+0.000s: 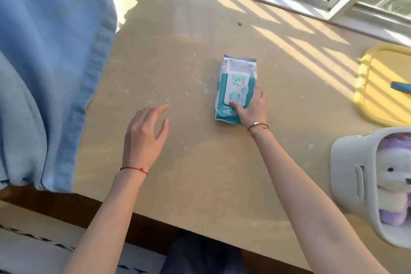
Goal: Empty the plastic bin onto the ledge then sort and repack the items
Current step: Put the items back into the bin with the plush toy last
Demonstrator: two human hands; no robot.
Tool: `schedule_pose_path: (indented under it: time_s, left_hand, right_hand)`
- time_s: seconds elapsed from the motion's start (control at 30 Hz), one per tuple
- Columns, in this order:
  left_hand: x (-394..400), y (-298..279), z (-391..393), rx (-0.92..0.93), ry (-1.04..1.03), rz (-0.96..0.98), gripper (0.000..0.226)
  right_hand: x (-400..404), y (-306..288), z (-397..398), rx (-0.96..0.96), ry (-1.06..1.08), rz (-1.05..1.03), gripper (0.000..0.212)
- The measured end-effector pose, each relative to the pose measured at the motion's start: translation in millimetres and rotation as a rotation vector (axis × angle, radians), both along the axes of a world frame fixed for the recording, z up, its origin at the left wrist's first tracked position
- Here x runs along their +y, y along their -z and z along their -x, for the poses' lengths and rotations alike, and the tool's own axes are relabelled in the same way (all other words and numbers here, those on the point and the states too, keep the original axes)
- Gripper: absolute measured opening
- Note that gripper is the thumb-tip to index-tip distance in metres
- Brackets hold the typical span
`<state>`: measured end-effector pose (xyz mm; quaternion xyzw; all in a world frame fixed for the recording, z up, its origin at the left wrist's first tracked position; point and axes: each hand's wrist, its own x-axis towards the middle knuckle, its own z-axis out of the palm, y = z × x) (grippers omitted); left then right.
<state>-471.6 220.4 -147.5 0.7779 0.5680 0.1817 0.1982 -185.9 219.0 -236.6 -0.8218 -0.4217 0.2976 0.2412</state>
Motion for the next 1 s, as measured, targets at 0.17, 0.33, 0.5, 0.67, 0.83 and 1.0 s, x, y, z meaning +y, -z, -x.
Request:
schedule_pose_path:
  time_s: [0.17,0.33,0.5,0.67,0.83,1.0]
  left_hand:
    - [-4.7,-8.9,0.4,-0.001,0.002,0.028,0.032]
    - [-5.5,-31.2,4.1,-0.009,0.010,0.041,0.032]
    - [-12.4,-61.8,6.2,-0.004,0.060,0.049,0.033]
    - [-30.3,-100.4,3.6,-0.022,0.140,0.053,0.034]
    - [-61.3,-143.3,-0.2,-0.015,0.235,0.056,0.036]
    - [-102.3,-180.6,-5.7,-0.017,0.369,0.013,0.036]
  right_hand:
    - [3.6,-12.1,7.4,0.094,0.031,-0.094,0.105]
    - [-3.9,-27.8,8.4,0.252,0.064,-0.023,0.097]
    - [-32.2,-59.3,-1.1,0.404,0.016,-0.036,0.070]
    - [-88.5,-121.7,-3.6,0.518,0.061,-0.127,0.059]
    - [-158.5,-200.4,0.1,0.571,0.124,-0.259,0.059]
    - [-238.8,-261.2,6.3,0.581,0.222,-0.381,0.062]
